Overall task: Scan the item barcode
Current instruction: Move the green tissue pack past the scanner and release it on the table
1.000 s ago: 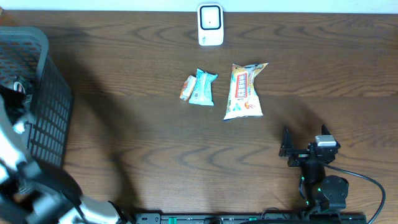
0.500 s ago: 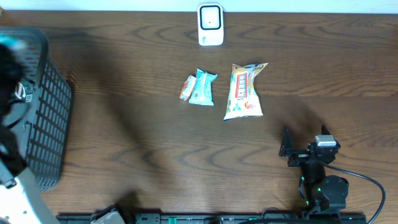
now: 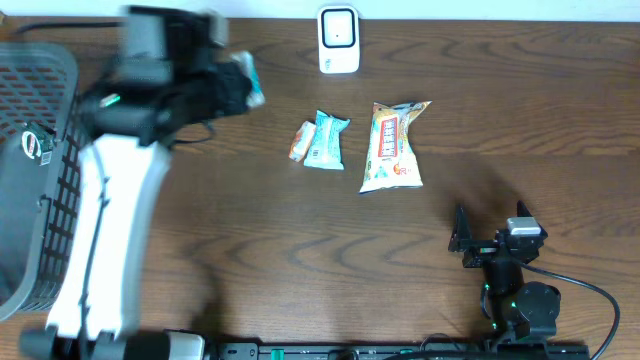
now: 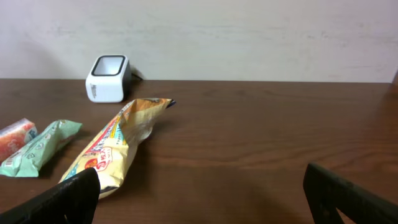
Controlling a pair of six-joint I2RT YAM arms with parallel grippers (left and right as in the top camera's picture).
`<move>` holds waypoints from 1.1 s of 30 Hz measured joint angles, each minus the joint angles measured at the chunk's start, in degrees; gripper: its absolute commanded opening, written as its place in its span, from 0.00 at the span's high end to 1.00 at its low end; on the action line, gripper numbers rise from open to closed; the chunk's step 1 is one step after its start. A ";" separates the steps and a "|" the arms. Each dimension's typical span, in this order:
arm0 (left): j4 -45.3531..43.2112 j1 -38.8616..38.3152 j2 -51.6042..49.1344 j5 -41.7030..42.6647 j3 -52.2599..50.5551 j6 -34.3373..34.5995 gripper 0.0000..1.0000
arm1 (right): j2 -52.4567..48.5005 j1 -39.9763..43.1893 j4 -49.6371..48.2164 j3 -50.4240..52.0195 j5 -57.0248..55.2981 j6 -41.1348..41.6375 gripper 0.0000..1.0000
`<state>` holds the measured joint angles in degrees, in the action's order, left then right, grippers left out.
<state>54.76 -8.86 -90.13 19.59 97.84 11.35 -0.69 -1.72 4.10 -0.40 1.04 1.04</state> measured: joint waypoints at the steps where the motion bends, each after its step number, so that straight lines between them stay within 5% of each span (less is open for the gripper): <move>1: 0.79 -1.51 -2.40 -2.23 0.00 -1.03 0.93 | 0.00 0.00 -0.02 0.00 0.00 0.00 0.01; 14: 1.68 -9.99 -25.40 -17.29 0.00 -4.20 0.92 | 0.00 0.00 -0.02 0.00 -0.02 0.00 0.01; 19: 1.77 -10.16 -28.52 -19.06 0.00 -4.57 0.62 | 0.00 0.00 -0.02 0.00 -0.02 0.00 0.01; 33: 4.31 -8.81 -25.66 -19.93 0.57 -5.01 0.55 | 0.00 0.00 -0.02 0.00 -0.02 0.00 0.01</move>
<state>59.07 -17.67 -115.79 -0.34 98.41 6.35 -0.69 -1.72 4.08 -0.40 1.02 1.04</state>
